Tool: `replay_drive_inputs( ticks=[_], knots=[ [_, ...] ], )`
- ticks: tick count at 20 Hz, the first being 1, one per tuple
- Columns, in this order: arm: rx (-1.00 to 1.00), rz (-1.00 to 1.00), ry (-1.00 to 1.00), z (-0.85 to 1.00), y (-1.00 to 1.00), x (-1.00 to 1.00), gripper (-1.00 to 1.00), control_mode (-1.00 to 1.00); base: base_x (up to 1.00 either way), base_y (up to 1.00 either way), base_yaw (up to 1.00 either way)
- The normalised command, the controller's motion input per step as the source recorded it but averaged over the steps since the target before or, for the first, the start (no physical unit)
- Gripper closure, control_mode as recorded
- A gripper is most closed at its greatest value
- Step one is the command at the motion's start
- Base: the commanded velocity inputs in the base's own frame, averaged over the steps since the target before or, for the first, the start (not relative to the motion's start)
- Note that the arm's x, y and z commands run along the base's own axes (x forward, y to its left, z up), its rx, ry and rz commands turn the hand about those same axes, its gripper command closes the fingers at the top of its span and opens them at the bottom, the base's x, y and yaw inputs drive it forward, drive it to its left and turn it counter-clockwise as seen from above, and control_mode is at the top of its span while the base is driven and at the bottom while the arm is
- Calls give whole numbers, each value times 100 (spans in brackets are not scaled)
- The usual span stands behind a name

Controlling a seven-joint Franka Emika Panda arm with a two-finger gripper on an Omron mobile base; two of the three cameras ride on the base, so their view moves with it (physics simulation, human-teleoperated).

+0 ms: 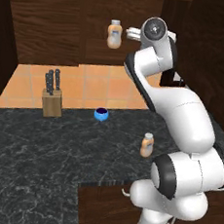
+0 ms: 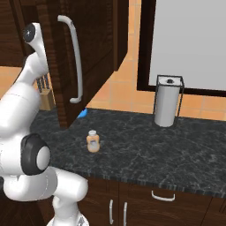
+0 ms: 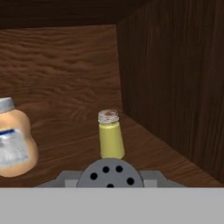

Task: Put the shaker and condiment bottle from the counter next to their counterparts in the cabinet.

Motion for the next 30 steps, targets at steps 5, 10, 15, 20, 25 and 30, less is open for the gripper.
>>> replay_drive_inputs(
  ticks=[5, 10, 15, 20, 25, 30],
  knots=[
    [3, 0, 1, -13, 0, 34, 100, -100, 0, 0, 0],
    [2, 0, 1, -12, 0, 32, 100, -100, 0, 0, 0],
    [2, 0, 0, -11, 0, 28, 100, -100, 0, 0, 0],
    [1, 0, 0, -15, 0, 25, 100, -100, 0, 0, 0],
    [1, 0, 0, -23, 0, 27, 100, -100, 0, 0, 0],
    [0, 0, 0, -29, 0, 18, -100, -100, 0, 0, 0]
  ],
)
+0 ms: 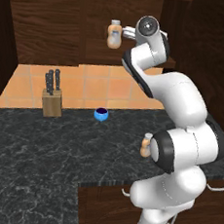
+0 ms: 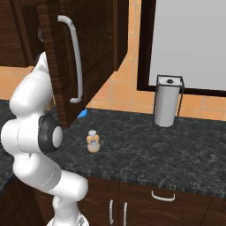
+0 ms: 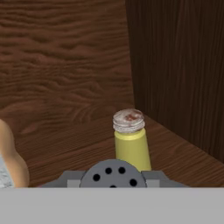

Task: Put the shaker and condiment bottle from the counter next to their counterparts in the cabinet.

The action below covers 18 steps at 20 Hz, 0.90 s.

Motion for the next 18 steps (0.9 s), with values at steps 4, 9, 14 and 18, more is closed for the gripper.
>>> replay_drive_inputs(
  ticks=[4, 9, 14, 18],
  knots=[
    [1, 0, 0, -17, 0, 2, -100, -100, 0, 0, 0],
    [0, 0, 0, -10, 0, 0, -100, -100, 0, 0, 0],
    [0, 1, -6, -1, 3, -20, -100, -100, 0, 0, 0],
    [0, 5, -8, 0, 15, -25, -100, -100, 0, 0, 0]
  ],
)
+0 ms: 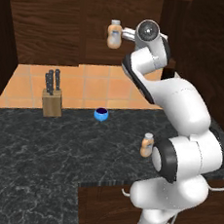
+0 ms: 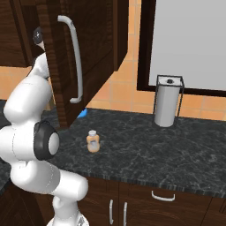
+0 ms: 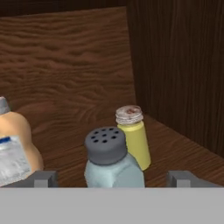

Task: Put the shaker and condiment bottle from the counter next to their counterparts in the cabinet.

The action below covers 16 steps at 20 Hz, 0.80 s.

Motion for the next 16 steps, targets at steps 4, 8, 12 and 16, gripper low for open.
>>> replay_drive_inputs(
  ticks=[4, 8, 12, 16],
  knots=[
    [0, 3, -4, -3, 29, -39, -100, -100, 0, 0, 0],
    [0, 0, 0, 0, 27, -36, -100, -100, 0, 0, 0],
    [0, 0, 0, 0, 18, -43, -100, -100, 0, 0, 0],
    [0, 0, 0, 0, 3, -56, -100, -100, 0, 0, 0]
  ],
)
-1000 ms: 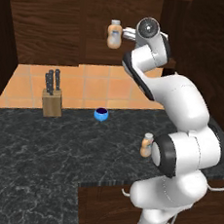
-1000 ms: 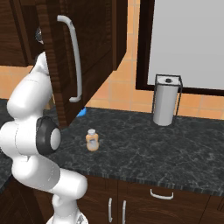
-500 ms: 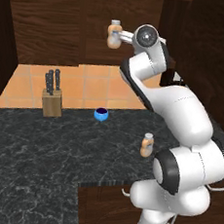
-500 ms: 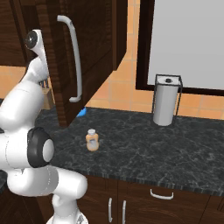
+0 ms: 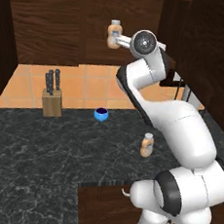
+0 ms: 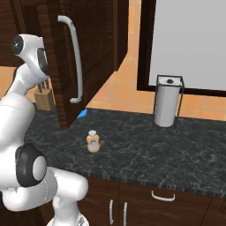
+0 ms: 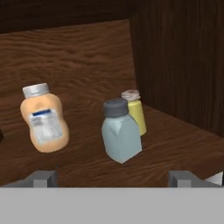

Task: Put the shaker and condiment bottle from the counter next to their counterparts in the cabinet.

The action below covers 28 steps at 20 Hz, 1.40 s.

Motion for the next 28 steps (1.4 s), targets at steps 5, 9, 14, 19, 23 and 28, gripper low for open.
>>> replay_drive_inputs(
  ticks=[5, 9, 14, 19, 23, 28],
  knots=[
    [0, 0, 0, -5, 8, -85, -100, -100, 0, 0, 0],
    [0, -1, -1, -15, 21, -100, -100, -100, 0, 0, 0],
    [0, -11, -4, -31, 9, -100, -100, -100, 0, 0, 0],
    [0, -11, -4, -74, 0, -98, -100, -100, 0, 0, 0],
    [-5, -5, 2, -90, 6, -47, -100, -100, 0, 0, 0],
    [-2, 3, 0, -96, 1, 8, -100, -100, 0, 0, 0]
  ],
)
